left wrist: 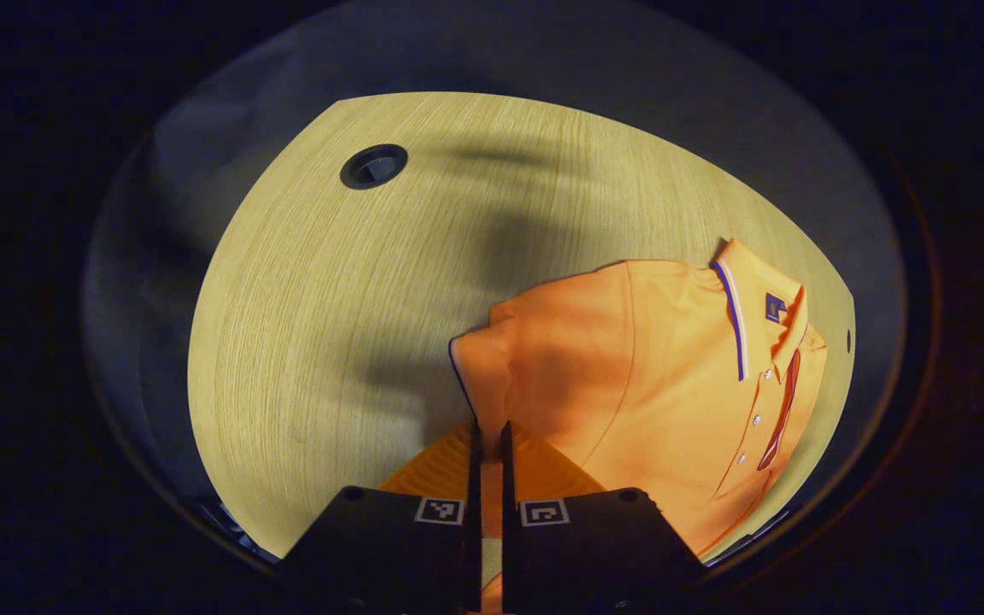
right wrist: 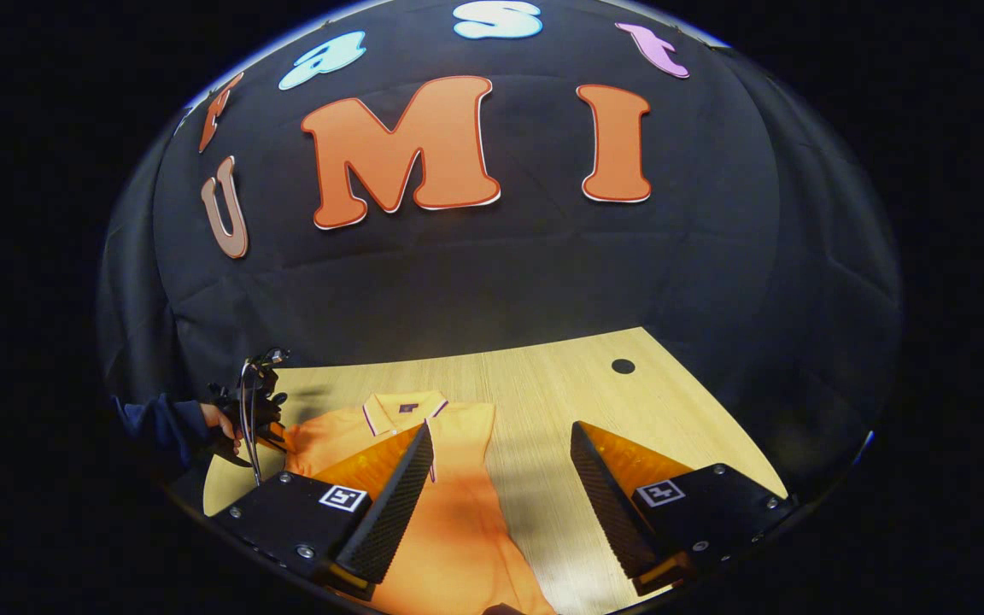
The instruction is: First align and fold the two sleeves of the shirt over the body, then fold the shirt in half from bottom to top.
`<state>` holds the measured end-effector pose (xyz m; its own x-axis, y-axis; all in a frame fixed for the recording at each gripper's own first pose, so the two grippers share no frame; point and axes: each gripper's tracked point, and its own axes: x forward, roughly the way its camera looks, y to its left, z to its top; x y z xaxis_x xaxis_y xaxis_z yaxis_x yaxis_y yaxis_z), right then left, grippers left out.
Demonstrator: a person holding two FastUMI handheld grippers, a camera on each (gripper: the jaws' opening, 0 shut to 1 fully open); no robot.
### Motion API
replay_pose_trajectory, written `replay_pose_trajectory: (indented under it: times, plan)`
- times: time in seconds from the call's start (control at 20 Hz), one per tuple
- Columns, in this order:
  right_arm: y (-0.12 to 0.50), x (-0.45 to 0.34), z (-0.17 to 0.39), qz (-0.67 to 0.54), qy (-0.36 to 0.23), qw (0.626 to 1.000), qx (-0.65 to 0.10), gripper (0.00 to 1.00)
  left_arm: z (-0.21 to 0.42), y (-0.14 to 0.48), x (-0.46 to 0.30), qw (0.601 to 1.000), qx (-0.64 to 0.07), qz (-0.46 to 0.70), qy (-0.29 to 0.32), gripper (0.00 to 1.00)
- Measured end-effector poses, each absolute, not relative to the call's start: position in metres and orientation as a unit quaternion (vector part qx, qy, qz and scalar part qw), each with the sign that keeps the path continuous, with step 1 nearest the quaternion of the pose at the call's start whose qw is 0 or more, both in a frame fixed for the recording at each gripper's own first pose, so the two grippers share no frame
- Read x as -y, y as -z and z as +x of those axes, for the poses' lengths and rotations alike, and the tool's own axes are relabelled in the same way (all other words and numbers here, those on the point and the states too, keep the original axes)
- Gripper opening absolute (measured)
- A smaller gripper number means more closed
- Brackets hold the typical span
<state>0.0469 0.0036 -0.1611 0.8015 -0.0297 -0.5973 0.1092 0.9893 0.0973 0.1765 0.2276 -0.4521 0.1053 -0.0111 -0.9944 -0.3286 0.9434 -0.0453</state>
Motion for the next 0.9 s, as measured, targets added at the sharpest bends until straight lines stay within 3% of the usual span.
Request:
replay_pose_trajectory:
  times: [0.45, 0.65, 0.85, 0.9]
  plan:
    - [0.164, -0.007, 0.063, 0.070, 0.015, 0.946, -0.317, 0.99, 0.210, 0.391, -0.185, 0.788, -0.606, -0.096, -0.048, 0.09]
    - [0.166, -0.002, 0.061, 0.068, 0.012, 0.945, -0.319, 0.99, 0.220, 0.382, -0.142, 0.791, -0.606, -0.083, -0.023, 0.09]
    - [0.166, 0.006, 0.057, 0.066, 0.013, 0.945, -0.321, 0.99, 0.227, 0.380, -0.077, 0.790, -0.602, -0.110, 0.040, 0.10]
    - [0.166, 0.008, 0.057, 0.066, 0.012, 0.945, -0.321, 0.99, 0.229, 0.374, -0.062, 0.791, -0.596, -0.124, 0.062, 0.18]
